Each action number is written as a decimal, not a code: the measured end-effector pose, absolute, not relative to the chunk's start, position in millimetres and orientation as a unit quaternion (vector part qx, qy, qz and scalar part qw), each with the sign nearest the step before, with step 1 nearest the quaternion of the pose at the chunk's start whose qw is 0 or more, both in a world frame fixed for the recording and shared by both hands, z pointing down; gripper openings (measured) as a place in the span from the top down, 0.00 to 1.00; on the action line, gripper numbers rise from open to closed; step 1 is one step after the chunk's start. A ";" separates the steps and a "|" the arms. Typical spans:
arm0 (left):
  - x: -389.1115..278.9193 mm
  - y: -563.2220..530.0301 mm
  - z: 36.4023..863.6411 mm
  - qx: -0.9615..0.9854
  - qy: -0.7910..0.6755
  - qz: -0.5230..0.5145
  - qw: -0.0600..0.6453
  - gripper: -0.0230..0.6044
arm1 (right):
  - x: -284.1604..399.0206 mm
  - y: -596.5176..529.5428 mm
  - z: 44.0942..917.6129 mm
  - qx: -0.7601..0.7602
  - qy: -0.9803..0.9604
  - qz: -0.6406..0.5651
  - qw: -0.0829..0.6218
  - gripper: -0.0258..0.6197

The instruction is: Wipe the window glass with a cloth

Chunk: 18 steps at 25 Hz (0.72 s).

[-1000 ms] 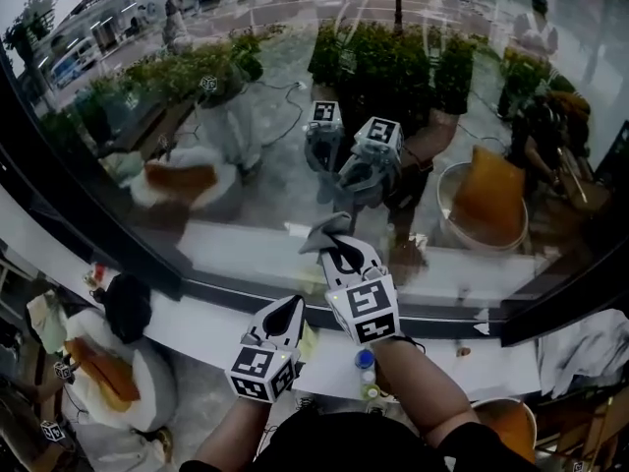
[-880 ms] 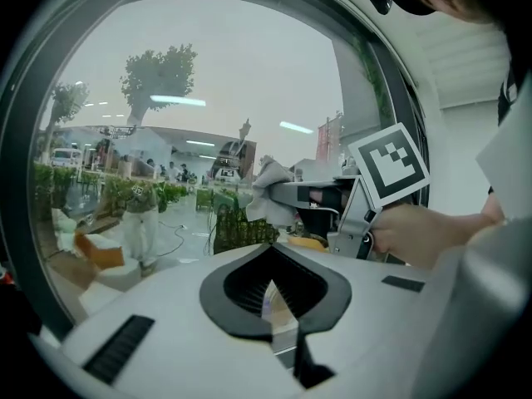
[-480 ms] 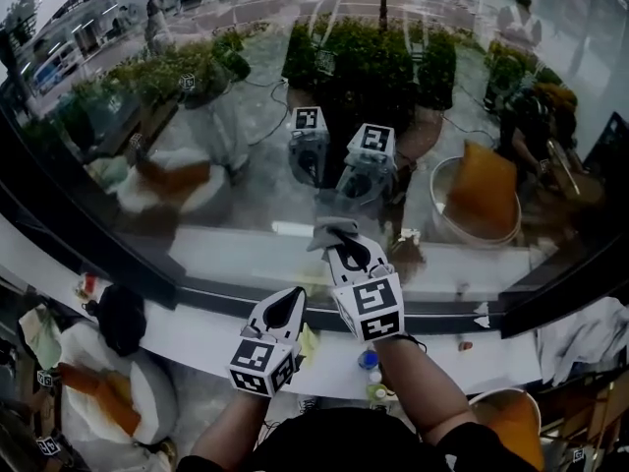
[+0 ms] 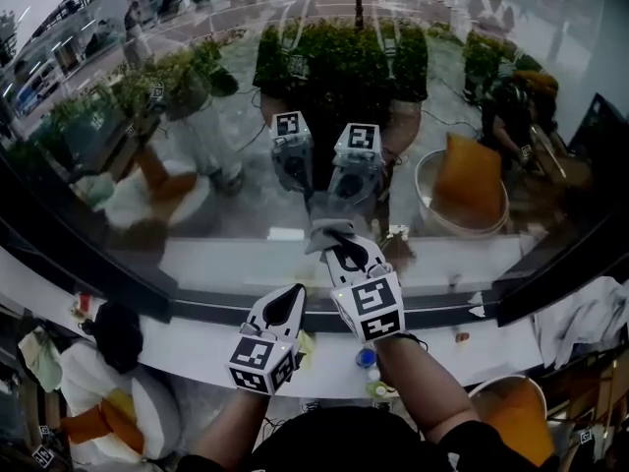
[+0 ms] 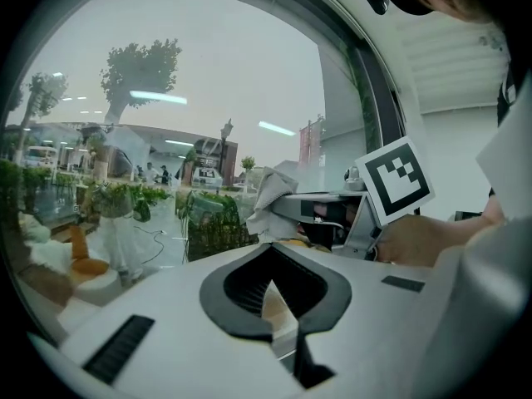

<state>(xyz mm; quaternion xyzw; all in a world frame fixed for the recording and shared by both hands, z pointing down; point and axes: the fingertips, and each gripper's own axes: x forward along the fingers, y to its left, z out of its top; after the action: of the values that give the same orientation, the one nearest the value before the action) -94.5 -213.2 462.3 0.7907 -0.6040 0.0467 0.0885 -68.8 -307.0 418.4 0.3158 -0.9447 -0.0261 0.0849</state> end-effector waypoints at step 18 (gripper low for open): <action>-6.2 -243.7 453.5 0.826 -0.556 0.042 0.087 0.95 | 21.8 -324.8 411.5 0.348 -0.932 -0.026 0.097 0.90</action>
<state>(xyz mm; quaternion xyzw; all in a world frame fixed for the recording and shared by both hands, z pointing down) -6.2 -243.7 453.5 0.8256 -0.5561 0.0420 0.0865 21.8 -324.8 411.5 0.3476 -0.9322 -0.0263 0.0973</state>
